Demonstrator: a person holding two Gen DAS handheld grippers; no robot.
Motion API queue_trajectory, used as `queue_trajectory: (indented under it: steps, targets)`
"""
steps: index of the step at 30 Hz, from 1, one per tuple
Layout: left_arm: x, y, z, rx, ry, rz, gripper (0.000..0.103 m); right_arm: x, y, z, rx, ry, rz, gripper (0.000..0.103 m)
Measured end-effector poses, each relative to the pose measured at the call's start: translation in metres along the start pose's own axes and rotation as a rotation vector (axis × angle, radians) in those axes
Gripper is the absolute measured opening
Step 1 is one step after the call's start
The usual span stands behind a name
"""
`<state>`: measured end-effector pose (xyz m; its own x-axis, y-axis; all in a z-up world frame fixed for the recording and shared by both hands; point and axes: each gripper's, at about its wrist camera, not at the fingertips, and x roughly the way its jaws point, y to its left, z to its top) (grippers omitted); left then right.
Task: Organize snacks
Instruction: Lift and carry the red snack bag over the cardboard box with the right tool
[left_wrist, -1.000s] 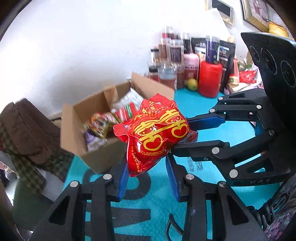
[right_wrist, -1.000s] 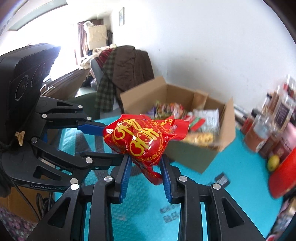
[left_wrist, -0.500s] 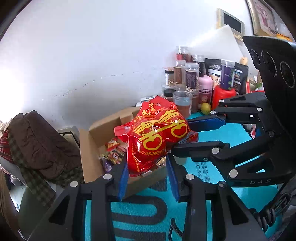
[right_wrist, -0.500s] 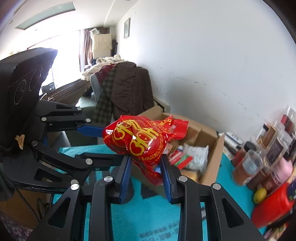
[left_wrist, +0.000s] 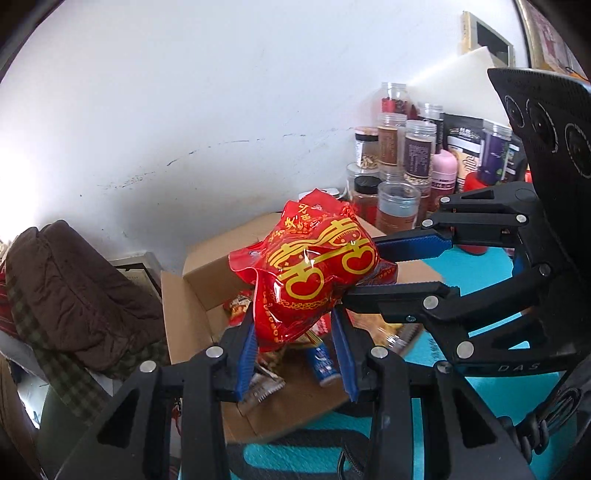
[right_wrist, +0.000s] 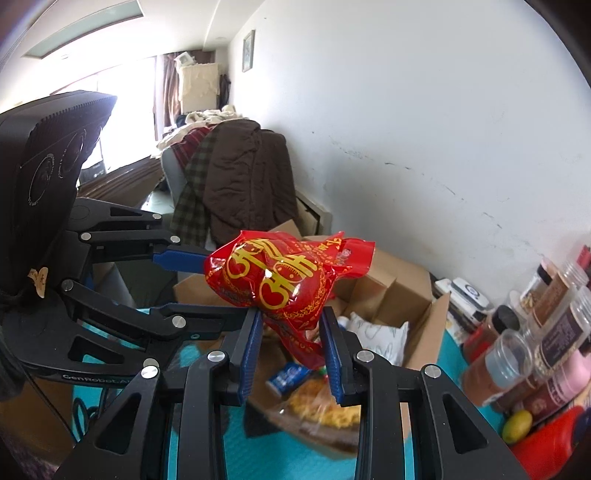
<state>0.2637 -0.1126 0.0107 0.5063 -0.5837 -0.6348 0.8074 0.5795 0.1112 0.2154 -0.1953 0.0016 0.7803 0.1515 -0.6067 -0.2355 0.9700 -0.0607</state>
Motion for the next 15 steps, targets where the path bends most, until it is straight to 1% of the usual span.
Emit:
queue_trajectory:
  steps: [4,9,15]
  targets:
    - [0.026,0.01,0.003,-0.007,0.03,-0.015,0.038,0.023,-0.013,0.003,0.014,0.029,0.005,0.031]
    - [0.055,0.014,0.001,0.008,0.068,-0.014,0.038,0.047,-0.024,0.001,0.02,0.074,0.007,0.031]
    - [0.088,0.018,-0.006,0.001,0.139,-0.028,0.038,0.075,-0.033,-0.006,0.04,0.135,0.022,0.031]
